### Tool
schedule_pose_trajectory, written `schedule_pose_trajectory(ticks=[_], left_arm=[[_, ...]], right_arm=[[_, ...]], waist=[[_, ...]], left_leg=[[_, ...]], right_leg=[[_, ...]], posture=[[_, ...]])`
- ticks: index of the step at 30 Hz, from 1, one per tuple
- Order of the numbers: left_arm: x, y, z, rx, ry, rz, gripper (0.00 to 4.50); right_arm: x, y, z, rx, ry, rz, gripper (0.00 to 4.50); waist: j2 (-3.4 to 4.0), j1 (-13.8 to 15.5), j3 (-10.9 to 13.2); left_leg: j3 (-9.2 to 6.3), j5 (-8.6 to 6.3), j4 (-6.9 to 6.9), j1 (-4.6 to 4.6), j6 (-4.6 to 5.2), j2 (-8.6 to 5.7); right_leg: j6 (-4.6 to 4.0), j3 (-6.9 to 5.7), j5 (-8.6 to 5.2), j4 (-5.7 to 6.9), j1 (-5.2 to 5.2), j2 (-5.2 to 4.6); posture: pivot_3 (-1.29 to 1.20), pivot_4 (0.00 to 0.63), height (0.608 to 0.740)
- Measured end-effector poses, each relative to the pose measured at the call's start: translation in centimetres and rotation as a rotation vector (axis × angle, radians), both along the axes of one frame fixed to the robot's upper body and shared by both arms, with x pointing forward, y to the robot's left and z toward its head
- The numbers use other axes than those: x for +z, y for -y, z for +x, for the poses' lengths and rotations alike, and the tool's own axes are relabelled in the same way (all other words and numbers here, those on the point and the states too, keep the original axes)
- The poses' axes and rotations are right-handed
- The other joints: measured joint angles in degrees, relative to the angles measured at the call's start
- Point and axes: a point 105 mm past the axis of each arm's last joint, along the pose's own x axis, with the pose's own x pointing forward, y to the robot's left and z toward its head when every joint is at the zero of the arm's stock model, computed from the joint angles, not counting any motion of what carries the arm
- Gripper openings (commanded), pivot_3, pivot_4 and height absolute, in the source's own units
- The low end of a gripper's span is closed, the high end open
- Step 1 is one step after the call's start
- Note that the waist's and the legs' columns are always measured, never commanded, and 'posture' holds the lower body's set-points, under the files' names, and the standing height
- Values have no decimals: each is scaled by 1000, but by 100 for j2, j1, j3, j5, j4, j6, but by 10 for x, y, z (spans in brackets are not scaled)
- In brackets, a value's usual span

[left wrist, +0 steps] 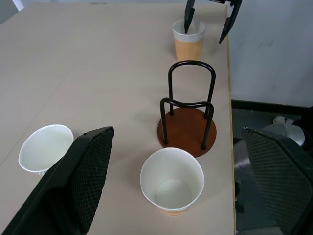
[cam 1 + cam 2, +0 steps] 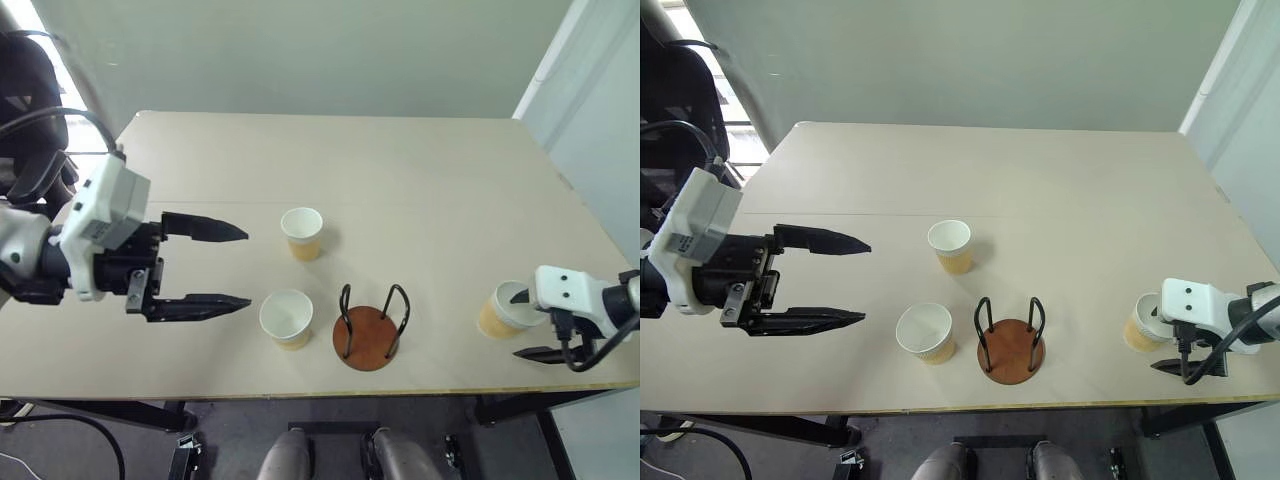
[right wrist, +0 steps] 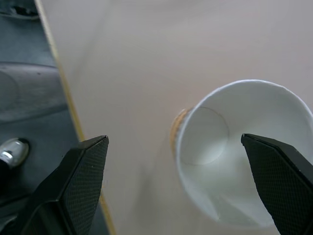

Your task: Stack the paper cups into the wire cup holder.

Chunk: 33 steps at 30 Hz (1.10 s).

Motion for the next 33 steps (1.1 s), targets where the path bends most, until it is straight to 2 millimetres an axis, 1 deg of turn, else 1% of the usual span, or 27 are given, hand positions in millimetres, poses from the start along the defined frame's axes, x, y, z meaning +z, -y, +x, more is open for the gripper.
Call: schedule_pose_trajectory(ticks=[4, 5, 6, 8, 11, 15, 17, 21, 23, 25, 26, 28, 29, 30, 32, 33], left_arm=[[-1, 1, -2, 10, -4, 3, 4500], [-1, 0, -2, 16, -3, 1, 4500], [0, -1, -3, 23, 0, 1, 4500], [-1, -1, -4, 28, -4, 3, 4500], [1, -2, -5, 35, 0, -2, 4500], [-2, -3, -5, 50, -8, -5, 4500], [-2, -3, -5, 49, -9, -5, 4500], [-3, -3, -6, 49, -13, -6, 4500], [-4, -3, -6, 50, -16, -6, 4500], [-3, -3, -6, 52, -14, -7, 4500], [-3, -3, -7, 52, -12, -7, 4500], [-2, -5, -7, 57, -10, -8, 4500], [-2, -5, -7, 57, -8, -7, 4500], [-1, -5, -7, 57, -5, -5, 4500], [-3, -7, -7, 65, -11, -4, 4500], [-4, -8, -7, 72, -16, -2, 4500]], right_arm=[[-9, -4, 3, 18, -14, -6, 4472], [-10, -4, 4, 20, -17, -10, 4103], [-13, -3, 5, 18, -18, -19, 3894], [-16, 1, 8, 11, -21, -40, 3217], [-19, 3, 9, 14, -29, -54, 2080], [-14, 3, 12, 31, -12, -62, 669], [-14, 3, 12, 39, -19, -63, 32], [-12, 3, 7, 91, -54, -71, 32], [-8, 0, 4, 132, -69, -65, 32], [4, -8, 5, 188, -61, -36, 32], [16, -15, 8, 225, -33, -18, 32], [54, -35, 19, 315, 77, 58, 32], [81, -48, 23, 377, 162, 95, 32], [102, -57, 24, 422, 218, 128, 32], [135, -76, 25, 503, 302, 210, 32], [147, -88, 26, 550, 321, 265, 32]], waist=[[0, 1, 0], [0, 1, 0], [0, 2, 0], [1, 2, 0], [1, 6, 0], [1, 3, 1], [1, 6, 0], [1, 7, 1], [1, 4, 1], [3, 1, 2], [6, -4, 3], [16, -66, 9], [21, -92, 11], [18, -99, 10], [11, -104, 6], [11, -104, 6]], left_leg=[[0, 1, -1, 0, 2, 0], [0, -1, 0, 0, 4, 0], [0, -1, 0, 0, 5, 0], [0, -3, 1, 0, 7, 0], [0, -3, 1, 0, 7, 0], [0, -3, 1, 3, 7, 1], [0, -3, 1, 2, 7, 0], [1, -3, 1, 2, 7, 0], [1, -3, 1, 3, 7, 1], [3, -2, 2, 2, 7, 0], [6, -1, 3, 2, 8, 0], [21, 4, 5, 6, 12, 2], [31, 11, -1, 7, 16, 4], [30, 13, -3, 14, 18, 8], [30, 15, -4, 18, 22, 18], [30, 15, -3, 20, 22, 22]], right_leg=[[8, 0, 4, 0, 1, 1], [9, 0, 4, 0, 2, 0], [10, 0, 5, -1, 2, 1], [12, 1, 6, -1, 4, 0], [12, 1, 6, 0, 4, 1], [11, 1, 6, 0, 5, 1], [11, 0, 6, 0, 5, 1], [11, 1, 6, 0, 5, 1], [10, 1, 5, 0, 5, 1], [8, 1, 4, 0, 5, 1], [7, 3, 4, 0, 4, 1], [-5, 6, 9, 2, -2, 1], [-8, 9, 11, 2, -7, 2], [-14, 9, 7, 2, -1, 5], [-50, 9, -14, 2, 3, 13], [-52, 10, -15, 3, 4, 14]], posture=[[0, 150, 740], [0, 150, 740], [0, 150, 740], [0, 150, 740], [0, 150, 740], [0, 150, 740], [0, 150, 740], [0, 150, 740], [0, 150, 740], [0, 150, 740], [0, 150, 740], [0, 150, 740], [0, 150, 740], [0, 150, 740], [0, 150, 740], [0, 150, 740]])
